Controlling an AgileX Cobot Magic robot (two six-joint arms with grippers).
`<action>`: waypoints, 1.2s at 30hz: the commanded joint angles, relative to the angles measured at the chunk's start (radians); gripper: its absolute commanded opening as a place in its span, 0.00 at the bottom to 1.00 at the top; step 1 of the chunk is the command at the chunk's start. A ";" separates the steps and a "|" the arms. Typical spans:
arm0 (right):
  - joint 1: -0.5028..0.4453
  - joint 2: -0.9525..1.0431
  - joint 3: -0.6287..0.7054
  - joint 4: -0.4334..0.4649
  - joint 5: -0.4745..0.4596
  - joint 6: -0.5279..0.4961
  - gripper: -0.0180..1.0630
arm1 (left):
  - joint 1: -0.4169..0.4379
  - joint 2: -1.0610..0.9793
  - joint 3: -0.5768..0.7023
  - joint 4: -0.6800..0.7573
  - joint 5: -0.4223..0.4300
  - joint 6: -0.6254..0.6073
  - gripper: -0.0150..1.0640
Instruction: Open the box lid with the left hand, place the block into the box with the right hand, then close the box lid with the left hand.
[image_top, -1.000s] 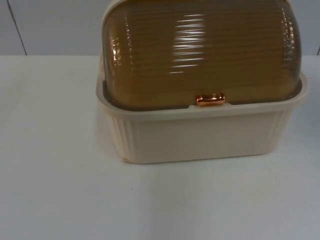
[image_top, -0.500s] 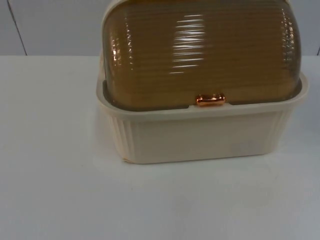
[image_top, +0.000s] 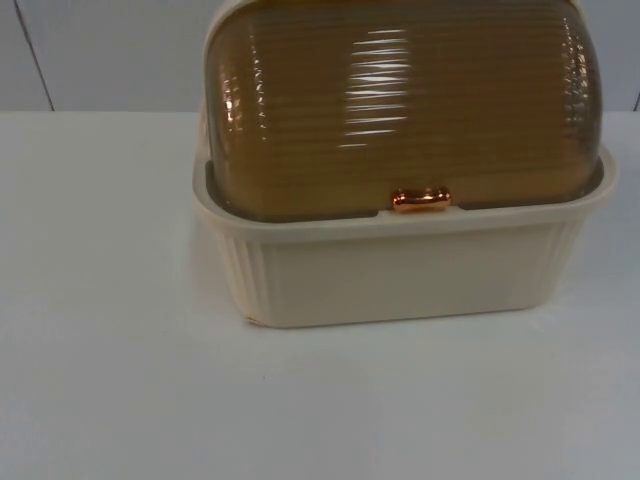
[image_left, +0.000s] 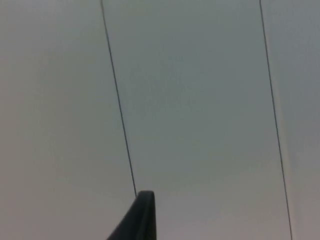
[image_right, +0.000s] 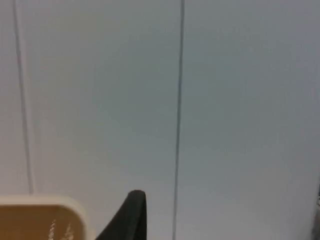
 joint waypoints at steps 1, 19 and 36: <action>0.009 0.000 -0.017 0.057 0.034 -0.050 0.98 | 0.003 0.000 -0.008 -0.019 0.015 -0.001 0.96; 0.079 0.000 0.102 0.157 0.145 -0.085 0.98 | -0.010 0.000 0.128 -0.083 0.117 0.010 0.96; 0.079 0.000 0.397 0.158 0.200 -0.053 0.98 | -0.063 0.000 0.371 -0.020 0.369 -0.044 0.96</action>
